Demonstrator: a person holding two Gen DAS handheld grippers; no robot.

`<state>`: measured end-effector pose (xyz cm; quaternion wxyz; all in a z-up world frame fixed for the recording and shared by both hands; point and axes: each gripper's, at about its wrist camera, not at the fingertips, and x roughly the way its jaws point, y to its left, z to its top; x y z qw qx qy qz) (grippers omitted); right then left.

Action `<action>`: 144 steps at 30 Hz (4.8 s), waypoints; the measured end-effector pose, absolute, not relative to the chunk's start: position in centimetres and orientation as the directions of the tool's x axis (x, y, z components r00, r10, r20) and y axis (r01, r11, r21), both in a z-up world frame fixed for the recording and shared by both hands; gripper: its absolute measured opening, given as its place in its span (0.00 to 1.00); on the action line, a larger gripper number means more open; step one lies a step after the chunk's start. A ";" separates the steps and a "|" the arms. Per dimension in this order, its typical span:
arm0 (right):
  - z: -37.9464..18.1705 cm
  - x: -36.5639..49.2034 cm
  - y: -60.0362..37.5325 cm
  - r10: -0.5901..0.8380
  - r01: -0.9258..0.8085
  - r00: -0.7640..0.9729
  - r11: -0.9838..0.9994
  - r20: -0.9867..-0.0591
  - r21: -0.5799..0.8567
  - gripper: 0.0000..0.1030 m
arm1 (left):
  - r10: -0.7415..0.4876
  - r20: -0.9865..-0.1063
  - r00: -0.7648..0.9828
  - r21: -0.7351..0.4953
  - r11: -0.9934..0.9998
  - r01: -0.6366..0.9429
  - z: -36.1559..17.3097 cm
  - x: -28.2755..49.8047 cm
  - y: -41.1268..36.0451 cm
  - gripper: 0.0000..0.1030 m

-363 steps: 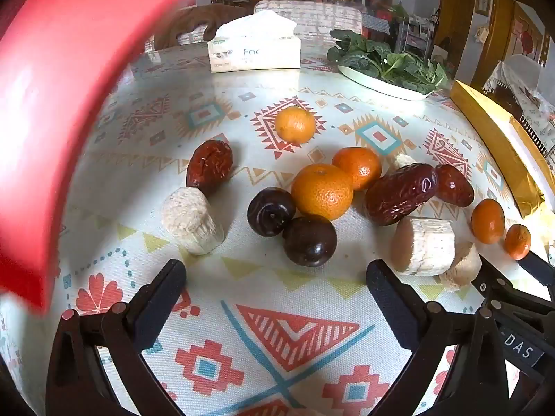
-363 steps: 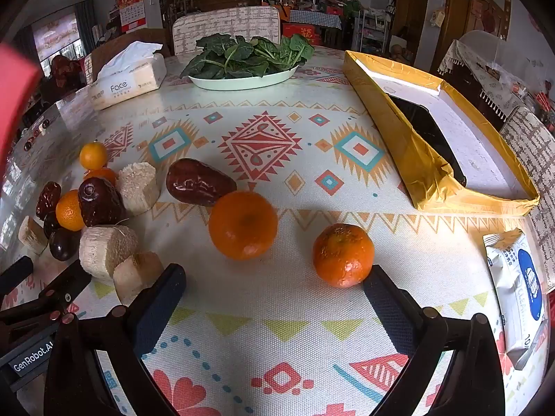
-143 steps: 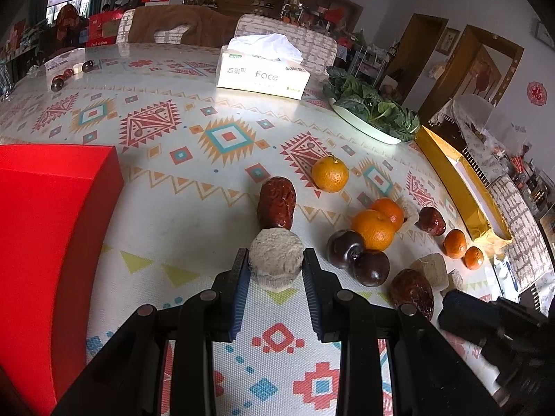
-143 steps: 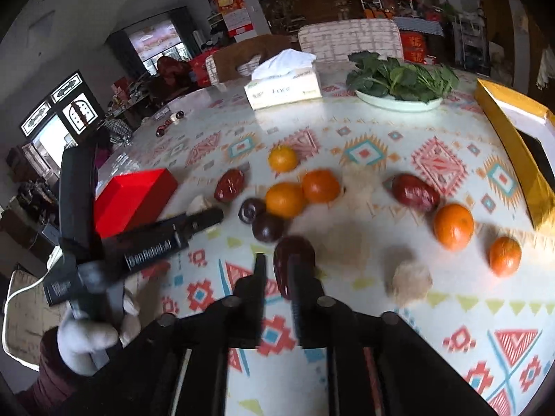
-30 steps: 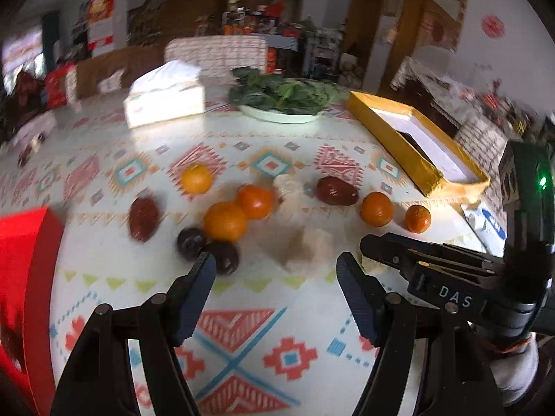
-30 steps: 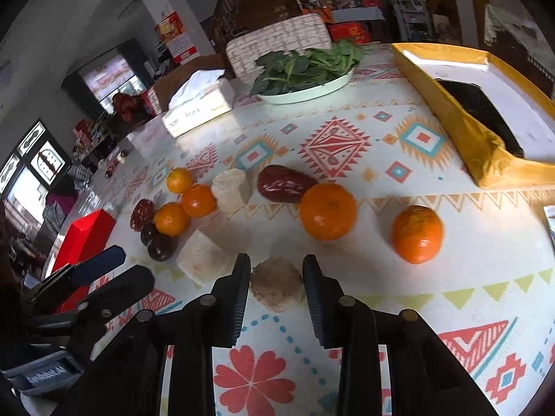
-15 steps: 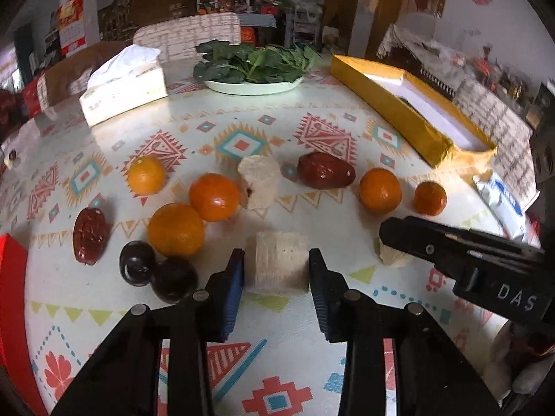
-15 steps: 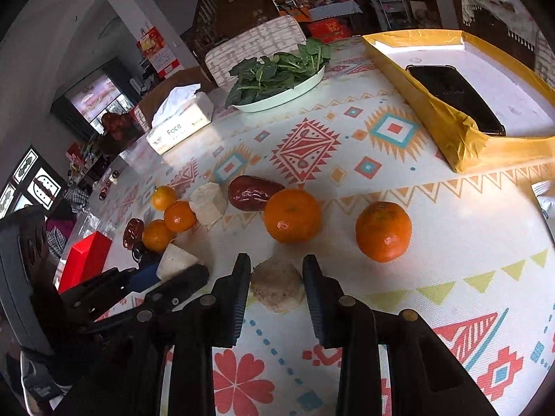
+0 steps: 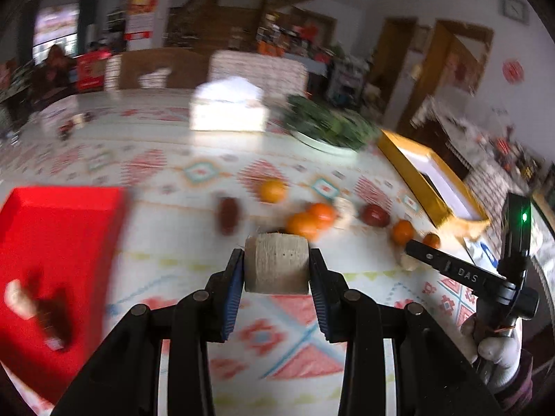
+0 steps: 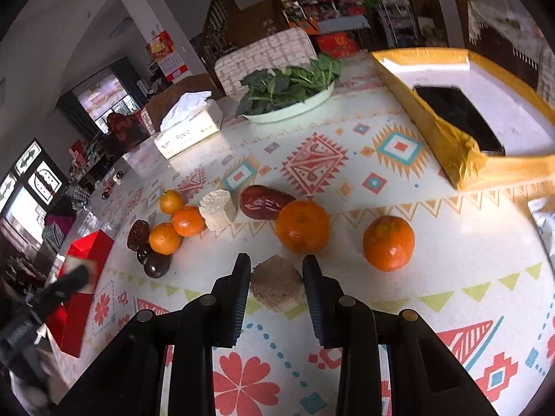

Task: Organize fruits
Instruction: 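Grasp a white cube-shaped piece with the left tool while the right grasps a round beige slice, then carry both pieces into the red tray and open both tools, then move both open tools back toward the mandarin oranges, then grasp a mandarin orange with the left tool while the right grasps another orange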

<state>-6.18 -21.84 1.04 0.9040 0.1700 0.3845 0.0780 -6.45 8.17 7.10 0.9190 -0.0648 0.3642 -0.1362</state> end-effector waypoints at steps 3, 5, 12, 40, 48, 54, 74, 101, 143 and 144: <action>1.6 -6.3 -21.0 0.289 -0.045 0.699 0.930 -0.654 0.364 0.33 | -0.240 -0.636 0.733 -0.227 0.967 0.119 8.0 -8.1 13.1 0.35; 2.2 -6.6 -20.1 0.314 -0.067 0.699 0.923 -0.643 0.378 0.33 | -0.195 -0.627 0.754 -0.222 0.973 0.068 8.3 -9.0 15.8 0.35; 4.6 -6.0 -14.6 0.442 -0.174 0.648 0.878 -0.620 0.445 0.33 | -0.070 -0.615 0.785 -0.251 0.962 -0.111 7.9 -11.3 25.0 0.35; 2.2 0.8 15.0 0.613 -0.508 0.320 0.755 -0.722 0.415 0.33 | 0.043 -0.715 0.697 -0.251 0.915 -0.315 3.7 -8.0 35.6 0.35; 1.8 3.0 17.3 0.594 -0.504 0.297 0.762 -0.748 0.405 0.33 | 0.017 -0.748 0.664 -0.259 0.913 -0.314 2.4 -8.0 35.5 0.35; 1.3 4.0 18.1 0.591 -0.492 0.295 0.768 -0.751 0.410 0.34 | 0.048 -0.761 0.647 -0.226 0.915 -0.334 1.9 -8.4 35.3 0.35; 5.3 -0.4 9.3 0.617 -0.459 0.447 0.780 -0.648 0.426 0.42 | -0.016 -0.642 0.767 -0.337 0.904 -0.263 7.6 -11.0 31.6 0.64; 3.0 -3.1 -24.0 0.272 0.000 0.675 0.929 -0.685 0.369 0.42 | -0.196 -0.675 0.712 -0.205 0.976 0.074 8.5 -10.2 13.0 0.67; 0.9 -1.3 -22.3 0.227 -0.041 0.655 0.963 -0.721 0.266 0.39 | -0.278 -0.799 0.533 -0.040 0.909 0.414 1.5 3.8 -1.1 0.59; 0.9 -1.3 -22.3 0.226 -0.041 0.656 0.963 -0.720 0.265 0.39 | -0.260 -0.798 0.544 -0.021 0.914 0.406 1.5 3.8 -1.1 0.52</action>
